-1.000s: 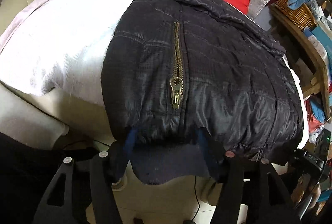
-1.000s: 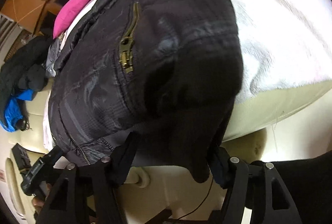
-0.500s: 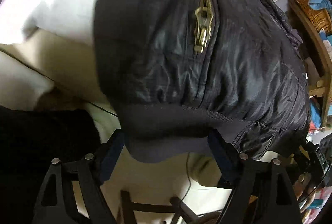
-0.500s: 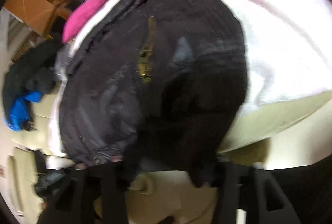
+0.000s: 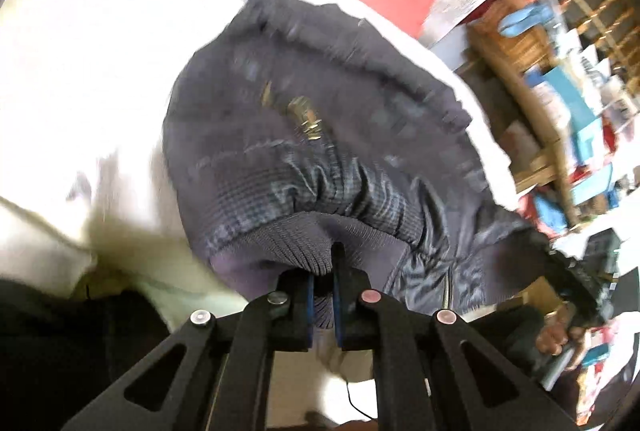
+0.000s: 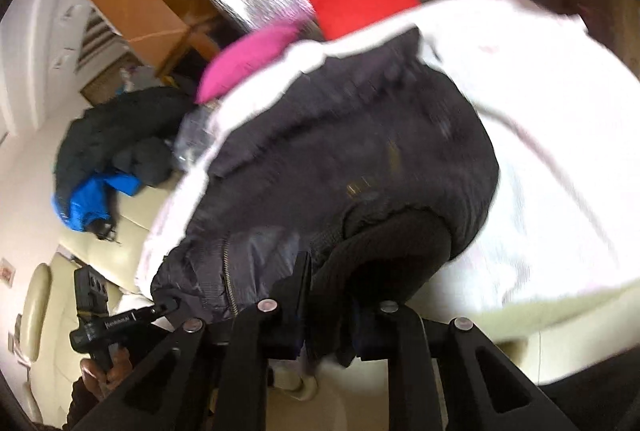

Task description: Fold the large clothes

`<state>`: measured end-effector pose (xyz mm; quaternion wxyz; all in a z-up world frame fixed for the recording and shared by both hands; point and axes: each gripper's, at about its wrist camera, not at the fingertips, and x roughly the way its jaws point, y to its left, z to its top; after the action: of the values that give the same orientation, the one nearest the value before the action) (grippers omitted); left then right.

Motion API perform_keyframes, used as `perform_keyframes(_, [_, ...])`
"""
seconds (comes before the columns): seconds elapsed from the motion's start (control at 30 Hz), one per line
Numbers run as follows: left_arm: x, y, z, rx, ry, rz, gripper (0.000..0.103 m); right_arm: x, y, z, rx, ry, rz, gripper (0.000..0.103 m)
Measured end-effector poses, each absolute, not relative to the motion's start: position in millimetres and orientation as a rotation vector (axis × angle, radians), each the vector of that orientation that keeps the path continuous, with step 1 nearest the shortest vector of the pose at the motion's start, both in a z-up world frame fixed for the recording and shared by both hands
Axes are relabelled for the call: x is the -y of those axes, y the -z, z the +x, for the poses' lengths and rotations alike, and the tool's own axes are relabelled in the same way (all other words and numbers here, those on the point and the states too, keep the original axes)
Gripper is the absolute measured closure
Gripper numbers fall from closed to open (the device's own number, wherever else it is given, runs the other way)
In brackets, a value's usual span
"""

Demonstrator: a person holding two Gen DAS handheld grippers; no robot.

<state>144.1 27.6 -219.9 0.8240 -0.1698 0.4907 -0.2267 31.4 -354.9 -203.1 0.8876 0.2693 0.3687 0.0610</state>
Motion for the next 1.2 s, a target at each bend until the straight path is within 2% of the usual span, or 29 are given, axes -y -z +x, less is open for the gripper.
perform_keyframes(0.17, [-26.7,187.7,166.0,-0.958,0.502,-0.376,0.096,361.0,196.5,62.9,-0.795,-0.152,0.568,0.085])
perform_keyframes(0.37, [-17.8,239.5,172.9,-1.092,0.434,-0.372,0.096,363.3,269.3,77.5,-1.031,-0.155,0.772,0.079])
perform_keyframes(0.43, [-22.9,259.1,166.1,-1.141,0.395,-0.372,0.096,363.9,284.6,68.4,-1.054,-0.128,0.802,0.070])
perform_keyframes(0.47, [-23.8,268.5,163.8,-1.166,0.377,-0.368,0.096,366.8,291.6,61.8,-1.057,-0.119,0.833,0.056])
perform_keyframes(0.5, [-24.5,277.9,162.4,-1.191,0.362,-0.364,0.095,369.1,296.8,57.9,-1.059,-0.111,0.860,0.035])
perform_keyframes(0.53, [-24.7,286.2,161.3,-1.214,0.346,-0.360,0.095,372.9,301.4,53.0,-1.050,-0.101,0.896,0.032])
perform_keyframes(0.6, [-22.0,298.5,160.4,-1.243,0.332,-0.346,0.095,379.0,305.5,47.2,-1.022,-0.078,0.924,0.032])
perform_keyframes(0.67, [-18.5,309.0,160.5,-1.276,0.318,-0.333,0.086,381.4,310.5,49.9,-1.026,-0.040,0.904,0.032])
perform_keyframes(0.73, [-12.5,318.2,160.8,-1.323,0.333,-0.341,0.053,380.8,313.1,52.9,-1.025,-0.031,0.895,0.031])
perform_keyframes(0.77, [-10.1,323.0,162.7,-1.339,0.329,-0.339,0.045,376.7,311.0,53.8,-1.034,-0.022,0.863,0.032])
perform_keyframes(0.83, [-9.7,325.7,161.3,-1.343,0.313,-0.327,0.044,374.6,302.8,52.6,-1.036,-0.004,0.823,0.032])
perform_keyframes(0.97, [-19.9,332.8,163.1,-1.347,0.288,-0.367,0.034,400.9,299.9,31.6,-0.982,0.117,0.902,0.032])
perform_keyframes(1.1, [-20.6,345.7,167.3,-1.383,0.274,-0.382,0.034,408.7,309.3,32.9,-0.970,0.150,0.948,0.032])
perform_keyframes(1.2, [-20.7,346.6,167.9,-1.366,0.275,-0.378,0.038,384.4,306.7,47.2,-0.961,0.152,0.828,0.033])
